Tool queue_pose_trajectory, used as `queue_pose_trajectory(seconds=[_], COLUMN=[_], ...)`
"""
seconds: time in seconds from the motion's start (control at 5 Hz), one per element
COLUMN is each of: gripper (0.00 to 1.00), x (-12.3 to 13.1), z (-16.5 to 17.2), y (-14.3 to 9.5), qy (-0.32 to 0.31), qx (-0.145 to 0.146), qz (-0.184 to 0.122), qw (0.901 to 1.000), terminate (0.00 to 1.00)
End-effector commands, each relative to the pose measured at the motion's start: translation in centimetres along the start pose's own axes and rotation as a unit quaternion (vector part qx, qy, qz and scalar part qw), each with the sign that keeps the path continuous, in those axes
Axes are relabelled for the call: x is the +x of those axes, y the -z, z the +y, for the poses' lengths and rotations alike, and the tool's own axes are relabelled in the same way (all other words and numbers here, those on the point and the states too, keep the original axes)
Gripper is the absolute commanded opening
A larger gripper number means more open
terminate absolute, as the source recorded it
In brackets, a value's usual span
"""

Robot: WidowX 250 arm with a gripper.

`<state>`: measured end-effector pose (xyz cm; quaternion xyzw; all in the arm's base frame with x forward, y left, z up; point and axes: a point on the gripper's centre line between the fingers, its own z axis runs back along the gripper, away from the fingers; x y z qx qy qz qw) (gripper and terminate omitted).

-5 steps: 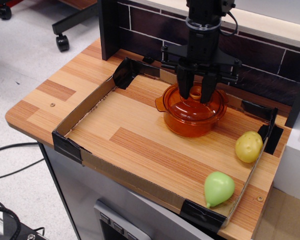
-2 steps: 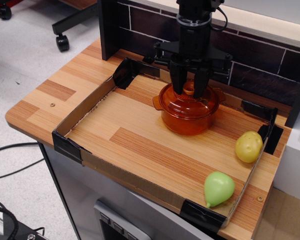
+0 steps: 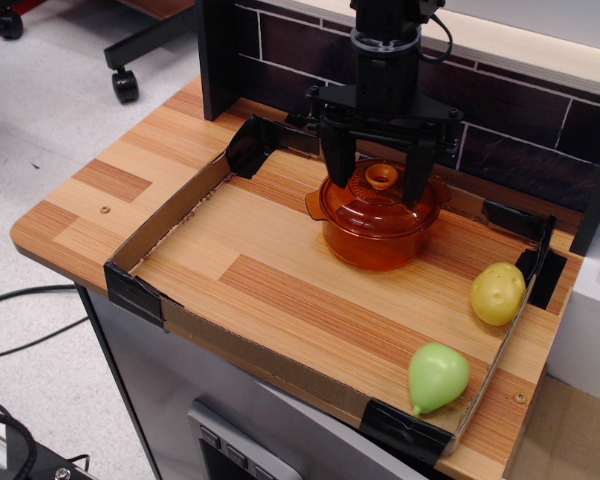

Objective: Put lid on pot

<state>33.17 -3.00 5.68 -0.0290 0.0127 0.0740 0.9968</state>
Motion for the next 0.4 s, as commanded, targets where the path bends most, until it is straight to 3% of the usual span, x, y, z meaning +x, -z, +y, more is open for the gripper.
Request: queue_pose_trajectory(seconds=[0.0, 0.2], gripper=[1.0, 1.0], x=[-0.9, -2.9], z=[0.2, 1.2], y=[-7.3, -9.2], qy=[0.015, 0.037], qx=[-0.035, -0.044], qz=[-0.039, -0.034], qw=[0.9985, 0.9978], terminate=[0.0, 1.0])
